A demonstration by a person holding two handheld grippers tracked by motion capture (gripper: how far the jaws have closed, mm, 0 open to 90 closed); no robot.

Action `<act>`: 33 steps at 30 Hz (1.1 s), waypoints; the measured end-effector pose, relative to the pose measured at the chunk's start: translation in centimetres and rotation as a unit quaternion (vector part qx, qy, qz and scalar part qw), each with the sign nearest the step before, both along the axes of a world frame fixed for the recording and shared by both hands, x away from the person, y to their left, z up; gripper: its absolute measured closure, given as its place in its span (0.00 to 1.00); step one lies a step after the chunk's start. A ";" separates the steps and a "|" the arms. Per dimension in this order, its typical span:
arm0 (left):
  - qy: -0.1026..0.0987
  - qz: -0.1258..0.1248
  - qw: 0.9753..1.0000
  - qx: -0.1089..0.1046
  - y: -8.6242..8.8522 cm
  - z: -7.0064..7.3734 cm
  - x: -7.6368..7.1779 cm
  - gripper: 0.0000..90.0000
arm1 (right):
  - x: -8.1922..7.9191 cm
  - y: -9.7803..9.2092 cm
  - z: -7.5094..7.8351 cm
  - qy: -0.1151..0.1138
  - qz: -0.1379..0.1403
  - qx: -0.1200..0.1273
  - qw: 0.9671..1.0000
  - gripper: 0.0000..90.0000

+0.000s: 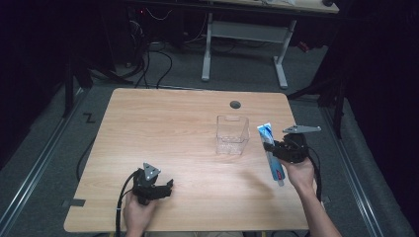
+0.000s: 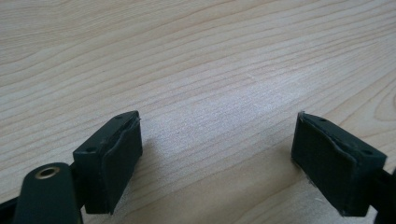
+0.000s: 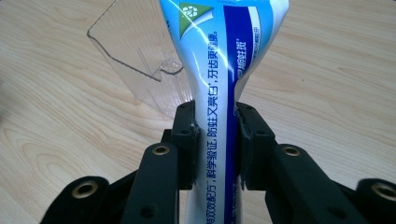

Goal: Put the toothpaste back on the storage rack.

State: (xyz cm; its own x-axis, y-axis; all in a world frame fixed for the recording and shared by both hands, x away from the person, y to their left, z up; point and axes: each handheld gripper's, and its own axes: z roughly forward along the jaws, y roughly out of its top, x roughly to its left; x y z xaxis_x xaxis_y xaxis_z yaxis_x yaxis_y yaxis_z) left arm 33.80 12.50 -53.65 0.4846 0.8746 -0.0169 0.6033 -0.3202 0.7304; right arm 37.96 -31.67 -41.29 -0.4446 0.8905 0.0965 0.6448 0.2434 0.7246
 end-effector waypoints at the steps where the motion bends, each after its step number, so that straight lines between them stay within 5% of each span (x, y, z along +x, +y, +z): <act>1: 0.000 0.000 1.000 0.000 0.0 0.0 0.0 0.18 | -0.1 0.2 0.1 -0.001 0.002 -0.001 1.000 0.80; 33: 0.000 0.000 1.000 0.000 0.0 0.0 0.0 0.18 | 0.2 2.5 1.5 -0.023 0.038 0.009 0.999 0.80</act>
State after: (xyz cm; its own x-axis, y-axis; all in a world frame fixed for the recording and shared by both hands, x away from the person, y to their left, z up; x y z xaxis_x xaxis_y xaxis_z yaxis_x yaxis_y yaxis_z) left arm 33.79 12.50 -53.65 0.4850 0.8744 -0.0172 0.6032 -0.3202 0.7305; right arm 38.12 -29.20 -39.77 -0.5157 0.8521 0.0893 0.5900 0.2776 0.7582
